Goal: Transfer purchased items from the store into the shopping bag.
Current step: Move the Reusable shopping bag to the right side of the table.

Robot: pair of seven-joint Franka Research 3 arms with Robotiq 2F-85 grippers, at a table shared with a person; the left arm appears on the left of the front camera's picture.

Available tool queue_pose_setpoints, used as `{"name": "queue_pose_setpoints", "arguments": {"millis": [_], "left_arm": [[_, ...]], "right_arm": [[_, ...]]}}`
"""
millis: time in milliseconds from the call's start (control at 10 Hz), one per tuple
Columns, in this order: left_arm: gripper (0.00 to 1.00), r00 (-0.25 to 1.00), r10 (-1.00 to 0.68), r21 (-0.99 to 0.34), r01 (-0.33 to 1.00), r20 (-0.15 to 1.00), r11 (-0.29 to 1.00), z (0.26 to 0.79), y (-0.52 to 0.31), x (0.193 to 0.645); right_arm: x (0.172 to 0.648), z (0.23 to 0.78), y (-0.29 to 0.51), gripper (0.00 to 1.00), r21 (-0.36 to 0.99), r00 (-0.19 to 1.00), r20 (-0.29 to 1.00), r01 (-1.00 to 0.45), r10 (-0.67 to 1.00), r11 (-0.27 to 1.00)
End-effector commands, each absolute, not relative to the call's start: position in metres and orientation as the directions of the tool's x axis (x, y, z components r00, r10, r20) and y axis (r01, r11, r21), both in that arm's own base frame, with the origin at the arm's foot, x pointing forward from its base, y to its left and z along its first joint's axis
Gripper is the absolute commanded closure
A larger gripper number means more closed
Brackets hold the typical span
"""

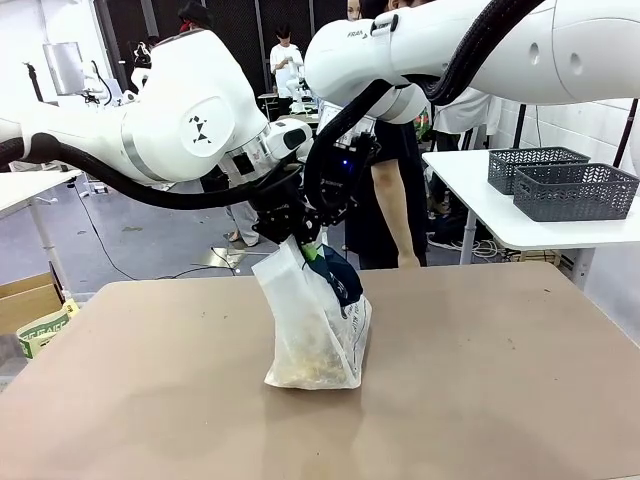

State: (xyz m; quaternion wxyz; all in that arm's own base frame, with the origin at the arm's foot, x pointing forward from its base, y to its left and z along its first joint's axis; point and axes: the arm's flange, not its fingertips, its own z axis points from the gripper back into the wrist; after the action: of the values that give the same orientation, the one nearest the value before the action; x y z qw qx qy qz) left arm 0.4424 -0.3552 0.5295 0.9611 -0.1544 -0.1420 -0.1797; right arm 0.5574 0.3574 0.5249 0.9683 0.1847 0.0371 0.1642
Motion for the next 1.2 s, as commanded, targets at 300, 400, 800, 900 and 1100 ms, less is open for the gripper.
{"name": "queue_pose_setpoints", "arguments": {"millis": [300,400,800,900,1100], "left_arm": [[1.0,0.895,-0.3,-0.246,0.389,0.331,0.888,0.53,-0.355,0.443],[1.0,0.895,-0.3,-0.246,0.389,0.331,0.888,0.53,-0.355,0.443],[1.0,0.895,-0.3,-0.246,0.389,0.331,0.888,0.53,-0.355,0.443],[1.0,0.895,-0.3,-0.246,0.389,0.331,0.888,0.53,-0.355,0.443],[1.0,0.895,-0.3,-0.246,0.389,0.331,0.888,0.53,-0.355,0.443]], "right_arm": [[0.56,0.529,0.34,0.81,0.442,0.895,0.035,-0.412,0.444,0.797],[0.561,0.529,0.336,0.61,0.447,0.899,0.041,-0.407,0.436,0.797],[0.574,0.534,0.304,0.0,0.534,0.913,0.081,-0.379,0.401,0.756],[0.576,0.534,0.294,0.0,0.547,0.922,0.085,-0.36,0.378,0.756],[0.582,0.536,0.265,0.0,0.594,0.928,0.104,-0.347,0.358,0.726]]}}
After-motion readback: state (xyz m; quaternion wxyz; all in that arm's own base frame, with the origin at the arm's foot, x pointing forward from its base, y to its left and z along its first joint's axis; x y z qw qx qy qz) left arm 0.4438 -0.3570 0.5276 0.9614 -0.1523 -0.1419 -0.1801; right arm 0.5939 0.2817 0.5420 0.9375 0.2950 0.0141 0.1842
